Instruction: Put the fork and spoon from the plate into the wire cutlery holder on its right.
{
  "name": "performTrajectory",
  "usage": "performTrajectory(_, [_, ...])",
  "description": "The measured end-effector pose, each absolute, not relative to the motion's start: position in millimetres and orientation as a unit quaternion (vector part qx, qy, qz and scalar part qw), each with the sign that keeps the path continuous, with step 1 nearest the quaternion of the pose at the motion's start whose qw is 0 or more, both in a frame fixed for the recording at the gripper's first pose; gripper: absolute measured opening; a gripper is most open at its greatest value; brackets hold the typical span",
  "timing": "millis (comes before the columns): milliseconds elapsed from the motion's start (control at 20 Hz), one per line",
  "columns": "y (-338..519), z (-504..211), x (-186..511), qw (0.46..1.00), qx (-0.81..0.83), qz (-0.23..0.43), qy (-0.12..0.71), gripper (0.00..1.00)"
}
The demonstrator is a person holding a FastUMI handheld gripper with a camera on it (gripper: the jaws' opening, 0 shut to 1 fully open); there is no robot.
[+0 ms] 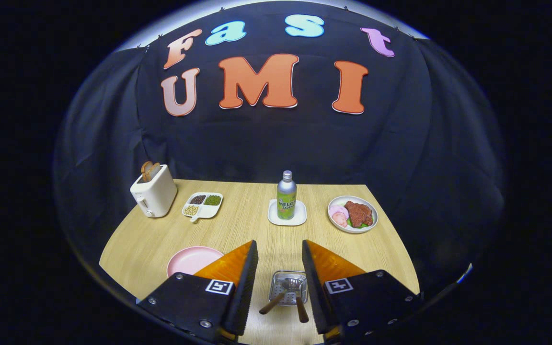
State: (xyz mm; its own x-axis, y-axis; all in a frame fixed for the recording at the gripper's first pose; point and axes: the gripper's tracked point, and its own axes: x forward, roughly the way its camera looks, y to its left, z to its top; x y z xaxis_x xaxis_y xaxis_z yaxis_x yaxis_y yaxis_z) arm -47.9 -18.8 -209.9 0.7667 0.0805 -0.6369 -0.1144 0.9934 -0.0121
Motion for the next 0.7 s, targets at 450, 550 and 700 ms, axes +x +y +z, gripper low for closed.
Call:
performTrajectory(450, [1,-123,-18,0.975,-0.001,0.065,0.211,0.81])
performTrajectory(550, [3,-107,-14,0.979,0.001,0.065,0.191,0.86])
performTrajectory(700, [10,-93,-11,0.982,0.002,0.068,0.176,0.88])
